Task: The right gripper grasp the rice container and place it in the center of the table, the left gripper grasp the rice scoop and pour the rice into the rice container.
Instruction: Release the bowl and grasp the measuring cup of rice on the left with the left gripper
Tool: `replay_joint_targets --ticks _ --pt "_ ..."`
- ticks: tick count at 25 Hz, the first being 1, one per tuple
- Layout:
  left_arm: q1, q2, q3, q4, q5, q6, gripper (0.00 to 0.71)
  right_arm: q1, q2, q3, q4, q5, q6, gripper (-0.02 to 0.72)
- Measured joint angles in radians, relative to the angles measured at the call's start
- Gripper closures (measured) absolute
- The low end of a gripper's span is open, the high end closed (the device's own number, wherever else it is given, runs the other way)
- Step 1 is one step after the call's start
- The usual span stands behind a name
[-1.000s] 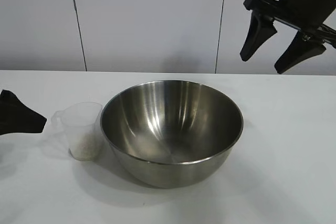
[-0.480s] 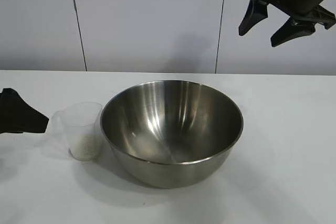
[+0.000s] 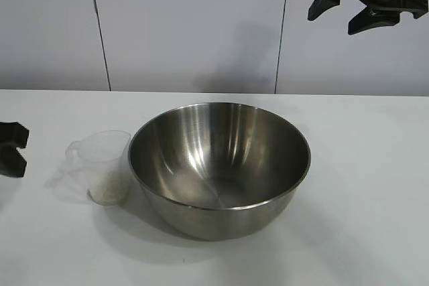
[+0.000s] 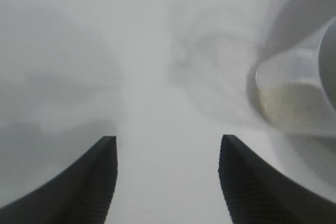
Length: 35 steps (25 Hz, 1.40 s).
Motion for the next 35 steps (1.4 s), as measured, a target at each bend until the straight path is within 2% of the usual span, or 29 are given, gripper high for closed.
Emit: replay_joint_targets --ticks 2,6,8,10,13,19,23,29,35 --pt "-0.019 0.015 0.014 0.152 -0.112 -0.155 0.287 0.000 0.000 0.000 0.000 0.038 0.000 0.219" --pt "-0.022 0.093 0.107 0.395 -0.343 -0.444 0.287 0.000 0.007 0.000 -0.005 0.233 0.000 0.219" --pt "-0.022 0.130 0.158 0.461 -0.476 -0.542 0.287 0.000 0.017 0.000 -0.008 0.332 0.000 0.219" --pt "-0.022 0.161 0.200 0.492 -0.643 -0.566 0.287 0.000 0.024 0.001 -0.012 0.412 0.000 0.219" --pt "-0.022 0.209 0.229 0.505 -0.819 -0.527 0.287 0.000 0.025 0.001 -0.012 0.448 0.000 0.219" --pt "-0.022 0.286 0.300 0.571 -0.924 -0.514 0.287 0.000 0.025 0.001 -0.015 0.448 0.000 0.219" --pt "-0.022 0.286 0.350 0.588 -1.049 -0.509 0.287 0.000 0.025 0.001 -0.015 0.448 0.000 0.219" --pt "-0.022 0.286 0.364 0.632 -1.056 -0.502 0.287 0.000 0.025 0.001 -0.012 0.446 0.000 0.219" --pt "-0.022 0.331 0.343 0.644 -1.060 -0.401 0.287 0.000 0.025 0.001 0.042 0.497 0.001 0.219"
